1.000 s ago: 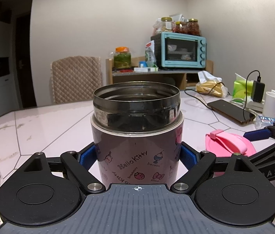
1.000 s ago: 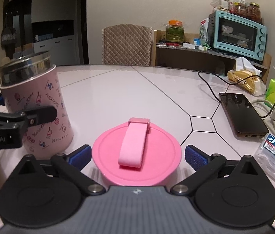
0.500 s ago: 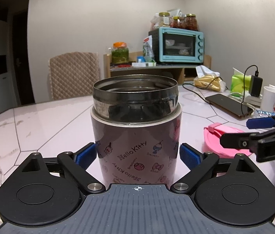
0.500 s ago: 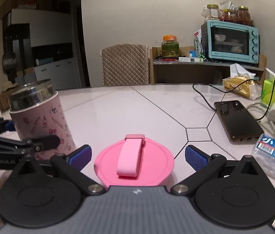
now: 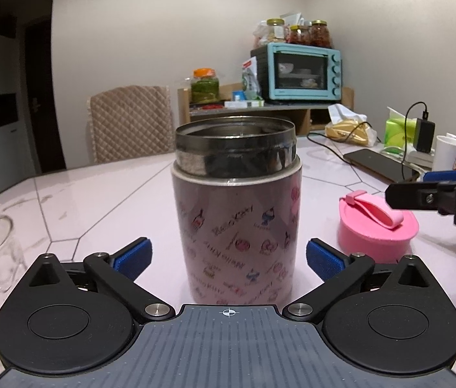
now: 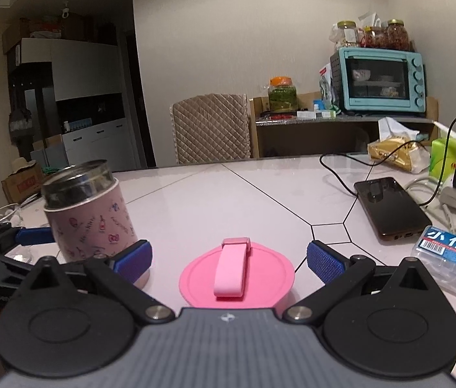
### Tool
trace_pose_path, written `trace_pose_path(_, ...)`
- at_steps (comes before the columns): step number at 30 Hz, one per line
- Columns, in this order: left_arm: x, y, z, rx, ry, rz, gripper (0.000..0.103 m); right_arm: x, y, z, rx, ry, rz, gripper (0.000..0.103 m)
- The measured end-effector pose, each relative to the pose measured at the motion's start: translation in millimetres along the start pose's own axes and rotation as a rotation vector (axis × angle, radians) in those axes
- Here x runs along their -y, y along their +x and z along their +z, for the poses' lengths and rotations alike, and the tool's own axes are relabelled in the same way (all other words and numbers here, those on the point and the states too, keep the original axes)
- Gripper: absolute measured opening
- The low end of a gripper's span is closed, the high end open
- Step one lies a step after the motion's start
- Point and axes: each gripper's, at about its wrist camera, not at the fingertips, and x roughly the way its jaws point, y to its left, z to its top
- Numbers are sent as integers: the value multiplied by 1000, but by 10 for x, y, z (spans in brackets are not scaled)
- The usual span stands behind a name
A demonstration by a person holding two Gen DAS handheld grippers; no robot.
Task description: Unscrew bottle cap and pour
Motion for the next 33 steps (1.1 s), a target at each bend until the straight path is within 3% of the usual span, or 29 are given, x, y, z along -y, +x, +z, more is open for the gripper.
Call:
trace_pose_path(12,-10,-389,-131,-8,-20,34,103,-212,-393,-88,15,-53,-27,103)
trace_pose_path(33,69,-944,-263,-16,-68,60,103,-477,-927,-325,3,-37,-55,103)
